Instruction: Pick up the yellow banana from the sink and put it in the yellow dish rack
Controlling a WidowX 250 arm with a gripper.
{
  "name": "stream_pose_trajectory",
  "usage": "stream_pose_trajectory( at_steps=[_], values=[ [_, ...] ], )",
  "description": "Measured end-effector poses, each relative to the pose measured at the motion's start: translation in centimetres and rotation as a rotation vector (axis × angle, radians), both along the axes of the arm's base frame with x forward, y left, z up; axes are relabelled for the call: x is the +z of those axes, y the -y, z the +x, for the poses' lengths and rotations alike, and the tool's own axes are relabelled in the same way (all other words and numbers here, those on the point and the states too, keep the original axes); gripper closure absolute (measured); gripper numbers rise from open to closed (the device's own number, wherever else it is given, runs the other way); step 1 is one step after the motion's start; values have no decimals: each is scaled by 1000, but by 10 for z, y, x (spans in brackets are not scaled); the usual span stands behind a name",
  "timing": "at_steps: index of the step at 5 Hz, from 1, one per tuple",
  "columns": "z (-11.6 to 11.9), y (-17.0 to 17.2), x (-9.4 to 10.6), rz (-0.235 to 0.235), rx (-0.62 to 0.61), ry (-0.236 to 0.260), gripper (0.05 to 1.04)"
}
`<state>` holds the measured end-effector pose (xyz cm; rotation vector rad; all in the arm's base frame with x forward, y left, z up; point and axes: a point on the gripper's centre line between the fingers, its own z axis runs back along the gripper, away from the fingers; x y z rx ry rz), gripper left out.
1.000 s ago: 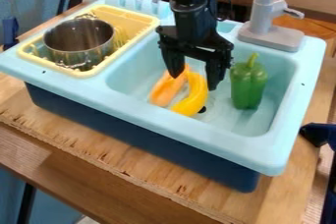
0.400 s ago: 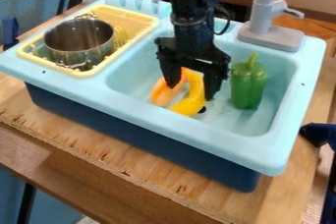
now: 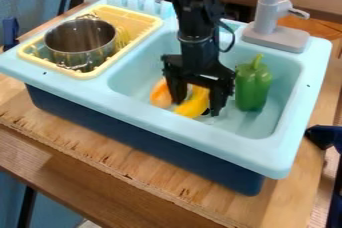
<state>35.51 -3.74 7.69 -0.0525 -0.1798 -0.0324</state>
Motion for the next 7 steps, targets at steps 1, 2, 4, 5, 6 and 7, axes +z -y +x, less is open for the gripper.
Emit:
stream_pose_trajectory(
  at_steps=[1, 2, 4, 5, 6, 7],
  values=[
    [1, 2, -3, -6, 4, -10, 133],
    [1, 3, -3, -9, 10, -12, 386],
    [-1, 1, 11, -2, 6, 12, 618],
    [-5, 2, 39, -22, 15, 75, 618],
    [-11, -17, 86, -4, 87, 202, 618],
    [-9, -48, 102, 15, 234, 274, 618]
  ],
)
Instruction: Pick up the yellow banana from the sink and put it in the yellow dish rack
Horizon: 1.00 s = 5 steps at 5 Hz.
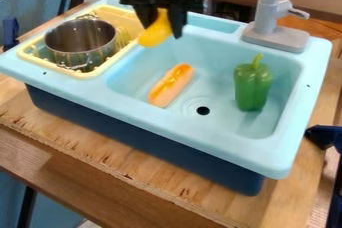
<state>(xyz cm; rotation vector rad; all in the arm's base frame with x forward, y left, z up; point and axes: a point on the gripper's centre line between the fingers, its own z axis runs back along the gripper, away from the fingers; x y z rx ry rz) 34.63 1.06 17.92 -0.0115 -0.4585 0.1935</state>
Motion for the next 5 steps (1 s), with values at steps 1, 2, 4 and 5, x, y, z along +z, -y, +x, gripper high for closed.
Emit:
stream_pose_trajectory(
  at_steps=[1, 2, 4, 5],
  values=[
    [13, -46, 12, -37, 255, 111, 618],
    [30, -69, 8, -96, 414, 149, 618],
    [55, -90, -11, -195, 565, 145, 618],
    [62, -90, -23, -247, 604, 138, 618]
  ],
)
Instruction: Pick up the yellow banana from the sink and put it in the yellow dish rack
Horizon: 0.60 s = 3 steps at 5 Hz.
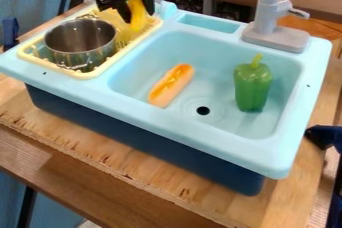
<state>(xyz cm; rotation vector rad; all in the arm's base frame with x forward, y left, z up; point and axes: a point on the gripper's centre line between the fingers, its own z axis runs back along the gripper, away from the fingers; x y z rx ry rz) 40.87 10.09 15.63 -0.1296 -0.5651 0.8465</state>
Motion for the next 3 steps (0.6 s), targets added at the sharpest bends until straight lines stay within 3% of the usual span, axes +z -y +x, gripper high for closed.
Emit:
stream_pose_trajectory(
  at_steps=[1, 2, 3],
  values=[
    [3, -1, -1, -31, 26, 24, 618],
    [5, 0, -6, -41, 13, 18, 618],
    [0, -4, -8, -44, -10, -8, 552]
  ],
)
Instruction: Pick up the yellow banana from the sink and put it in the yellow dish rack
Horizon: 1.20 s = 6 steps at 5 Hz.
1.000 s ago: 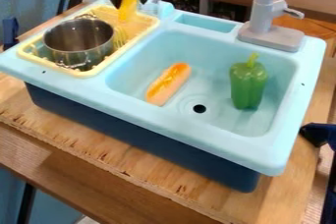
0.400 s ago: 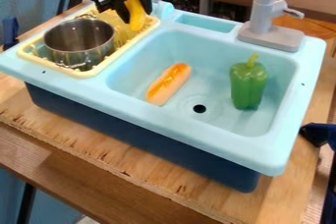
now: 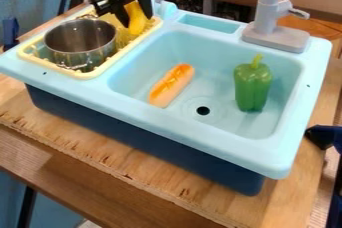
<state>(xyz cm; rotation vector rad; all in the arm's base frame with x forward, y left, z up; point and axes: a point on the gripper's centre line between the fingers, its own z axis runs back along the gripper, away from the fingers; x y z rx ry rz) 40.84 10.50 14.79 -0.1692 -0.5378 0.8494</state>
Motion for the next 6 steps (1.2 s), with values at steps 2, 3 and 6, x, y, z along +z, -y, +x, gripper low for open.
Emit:
stream_pose_trajectory(
  at_steps=[2, 3, 6],
  values=[
    [-4, 5, -2, -12, -41, -33, 75],
    [-3, 3, 7, 7, -56, -46, 81],
    [22, 46, 70, 327, -426, -397, 83]
  ],
)
